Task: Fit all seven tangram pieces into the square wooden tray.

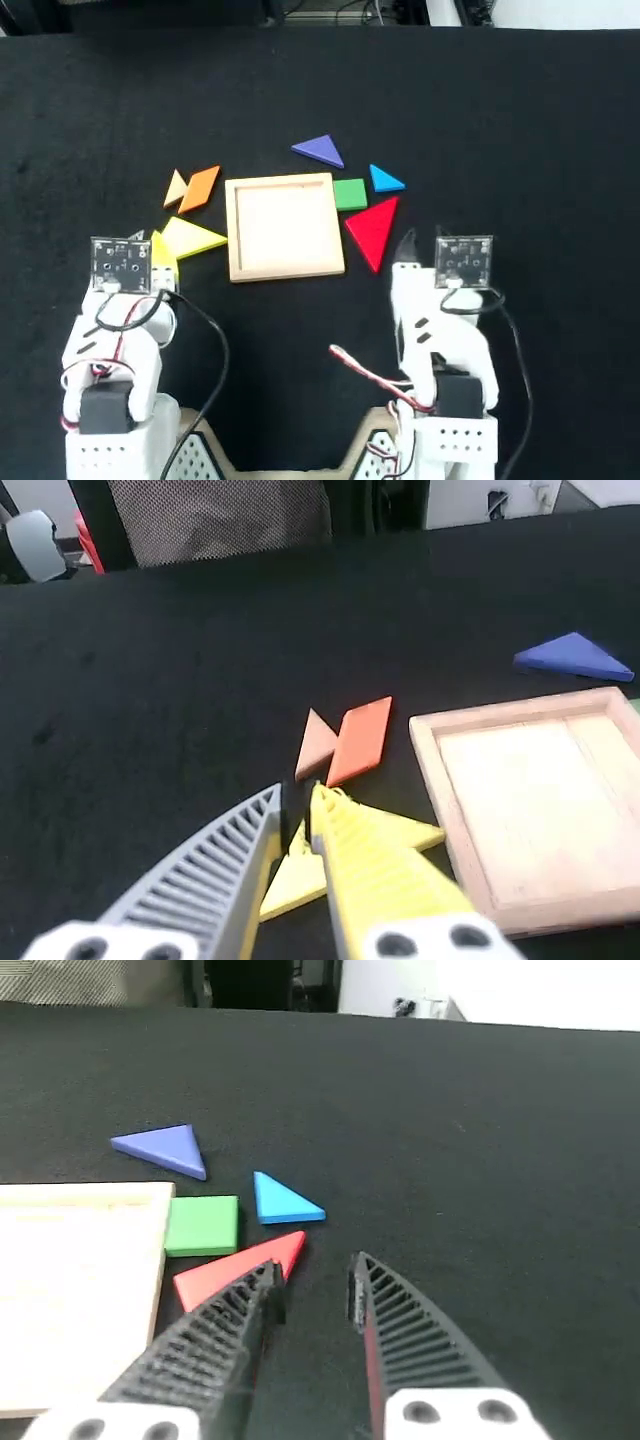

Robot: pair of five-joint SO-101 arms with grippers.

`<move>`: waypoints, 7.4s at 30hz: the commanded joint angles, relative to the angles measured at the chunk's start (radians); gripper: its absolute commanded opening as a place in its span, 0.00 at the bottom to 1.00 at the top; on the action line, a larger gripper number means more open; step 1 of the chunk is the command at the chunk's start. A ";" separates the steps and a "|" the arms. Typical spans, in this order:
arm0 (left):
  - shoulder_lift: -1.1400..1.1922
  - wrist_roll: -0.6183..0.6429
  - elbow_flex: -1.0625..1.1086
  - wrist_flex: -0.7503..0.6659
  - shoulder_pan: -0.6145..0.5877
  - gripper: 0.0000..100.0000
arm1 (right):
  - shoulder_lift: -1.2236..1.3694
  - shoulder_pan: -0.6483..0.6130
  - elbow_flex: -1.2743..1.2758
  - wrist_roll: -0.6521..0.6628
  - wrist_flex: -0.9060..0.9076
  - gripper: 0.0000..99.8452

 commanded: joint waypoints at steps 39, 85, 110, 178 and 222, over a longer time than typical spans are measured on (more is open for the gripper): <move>1.307 0.209 -0.367 -0.425 -0.099 0.06 | 0.862 -0.129 -0.694 -0.023 0.172 0.12; 1.315 0.206 -0.361 -0.431 -0.090 0.06 | 2.456 0.029 -2.023 0.358 0.620 0.02; 1.315 0.204 -0.361 -0.431 -0.077 0.06 | 2.069 -0.063 -1.837 0.954 0.890 0.20; 1.318 0.129 -0.348 -0.479 -0.018 0.06 | 2.296 -0.091 -1.868 1.510 0.773 0.03; 1.318 0.127 -0.348 -0.480 -0.016 0.06 | 2.247 -0.147 -1.876 1.425 0.819 0.11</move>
